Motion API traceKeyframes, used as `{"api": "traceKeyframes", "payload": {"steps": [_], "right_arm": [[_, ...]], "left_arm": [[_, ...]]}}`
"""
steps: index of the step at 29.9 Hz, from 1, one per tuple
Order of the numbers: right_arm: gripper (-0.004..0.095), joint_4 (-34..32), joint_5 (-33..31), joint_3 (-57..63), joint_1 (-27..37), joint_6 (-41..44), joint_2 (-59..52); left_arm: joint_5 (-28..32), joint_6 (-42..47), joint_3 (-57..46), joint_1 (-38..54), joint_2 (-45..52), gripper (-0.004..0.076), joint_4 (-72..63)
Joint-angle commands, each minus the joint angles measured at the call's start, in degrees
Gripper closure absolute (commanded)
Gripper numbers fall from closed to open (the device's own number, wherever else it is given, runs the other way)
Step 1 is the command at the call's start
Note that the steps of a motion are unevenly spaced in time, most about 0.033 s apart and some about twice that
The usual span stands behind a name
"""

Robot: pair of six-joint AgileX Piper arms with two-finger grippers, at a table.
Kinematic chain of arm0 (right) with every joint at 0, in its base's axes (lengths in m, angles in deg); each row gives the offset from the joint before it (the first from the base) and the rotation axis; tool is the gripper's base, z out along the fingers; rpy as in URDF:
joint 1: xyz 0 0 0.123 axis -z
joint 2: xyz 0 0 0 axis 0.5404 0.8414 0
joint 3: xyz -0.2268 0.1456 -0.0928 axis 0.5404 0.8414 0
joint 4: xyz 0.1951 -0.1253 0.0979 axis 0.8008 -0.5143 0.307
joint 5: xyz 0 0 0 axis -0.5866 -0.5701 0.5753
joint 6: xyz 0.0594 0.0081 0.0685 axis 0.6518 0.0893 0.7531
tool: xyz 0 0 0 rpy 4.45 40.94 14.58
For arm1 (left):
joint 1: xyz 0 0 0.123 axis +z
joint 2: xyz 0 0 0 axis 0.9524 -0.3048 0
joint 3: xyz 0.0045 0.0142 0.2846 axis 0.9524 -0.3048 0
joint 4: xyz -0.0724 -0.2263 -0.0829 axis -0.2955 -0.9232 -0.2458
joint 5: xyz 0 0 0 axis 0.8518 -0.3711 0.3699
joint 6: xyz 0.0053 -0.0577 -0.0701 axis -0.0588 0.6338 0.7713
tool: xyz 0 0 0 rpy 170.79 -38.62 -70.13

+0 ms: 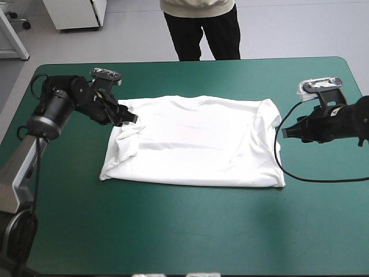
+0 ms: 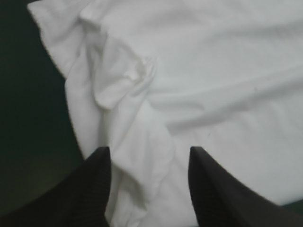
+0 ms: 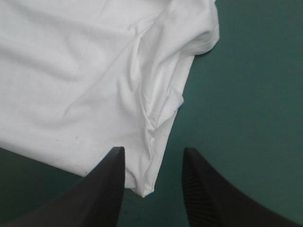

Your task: Fold the cloth

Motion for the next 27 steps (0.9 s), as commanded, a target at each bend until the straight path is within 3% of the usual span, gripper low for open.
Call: {"api": "traceKeyframes", "payload": {"steps": [1, 7, 13, 19, 27], "right_arm": [[0.0538, -0.8, 1.4, 0.5, 0.5, 0.9, -4.5], [0.054, 0.0, 2.8, 5.9, 0.5, 0.9, -5.8], [0.054, 2.4, 6.0, 8.4, 0.5, 0.1, -5.8], [0.054, 2.6, 6.4, 8.4, 0.5, -0.3, -5.8], [0.054, 4.9, 7.3, 8.4, 0.5, -1.2, -5.8]], "left_arm": [[1.9, 4.3, -6.3, -0.1, 9.4, 0.0353, 4.6], [2.4, 10.0, -20.0, 0.0, 16.9, 0.0353, 10.6], [8.9, 10.8, -30.4, 0.0, 17.9, 0.0353, 8.0], [15.2, 12.5, -34.9, 4.2, 16.3, 0.0353, 7.1], [17.7, 9.1, -35.0, 8.4, 12.2, 0.0353, 3.2]]}}
